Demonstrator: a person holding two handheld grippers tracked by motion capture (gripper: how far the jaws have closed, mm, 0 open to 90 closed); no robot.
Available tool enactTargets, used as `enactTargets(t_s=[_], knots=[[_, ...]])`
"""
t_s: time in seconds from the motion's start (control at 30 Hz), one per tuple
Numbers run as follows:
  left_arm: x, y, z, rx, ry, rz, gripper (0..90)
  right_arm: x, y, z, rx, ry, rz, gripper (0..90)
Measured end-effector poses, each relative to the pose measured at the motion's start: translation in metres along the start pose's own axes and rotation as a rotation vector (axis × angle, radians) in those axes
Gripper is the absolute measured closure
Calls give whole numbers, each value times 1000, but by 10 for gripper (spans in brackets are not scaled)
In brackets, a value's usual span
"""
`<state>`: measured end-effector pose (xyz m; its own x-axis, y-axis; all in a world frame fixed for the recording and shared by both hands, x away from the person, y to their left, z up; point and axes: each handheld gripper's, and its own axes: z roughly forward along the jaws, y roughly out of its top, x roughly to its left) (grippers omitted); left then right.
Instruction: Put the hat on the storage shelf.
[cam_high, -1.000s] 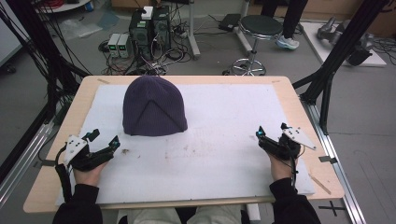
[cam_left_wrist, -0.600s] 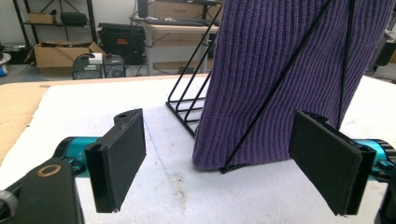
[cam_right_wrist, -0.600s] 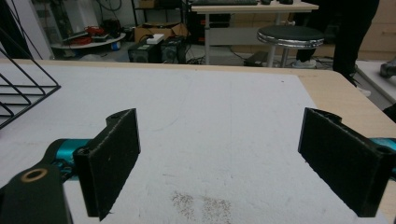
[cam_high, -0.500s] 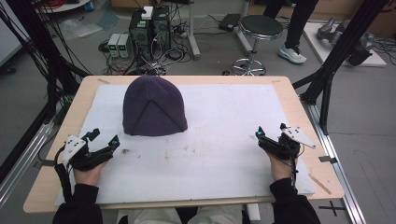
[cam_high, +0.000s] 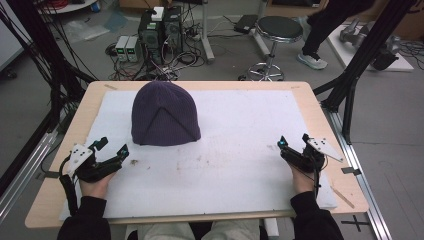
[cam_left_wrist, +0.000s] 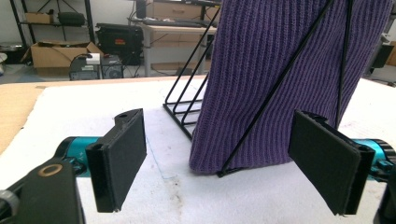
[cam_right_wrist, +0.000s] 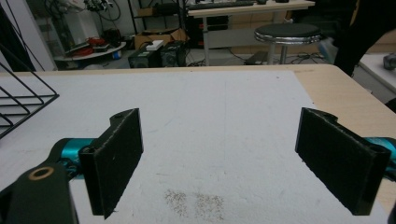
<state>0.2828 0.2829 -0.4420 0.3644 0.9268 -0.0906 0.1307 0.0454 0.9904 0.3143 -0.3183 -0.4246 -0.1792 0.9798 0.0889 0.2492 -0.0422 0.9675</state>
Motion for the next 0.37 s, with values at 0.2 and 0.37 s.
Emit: enactTargets(t_s=[0.2, 0.37], knots=[[0, 0, 0, 2, -4, -2, 195, 3, 0, 0, -1, 7, -31, 138], [0, 0, 1, 1, -12, -2, 196, 3, -1, 1, 6, 12, -26, 128]])
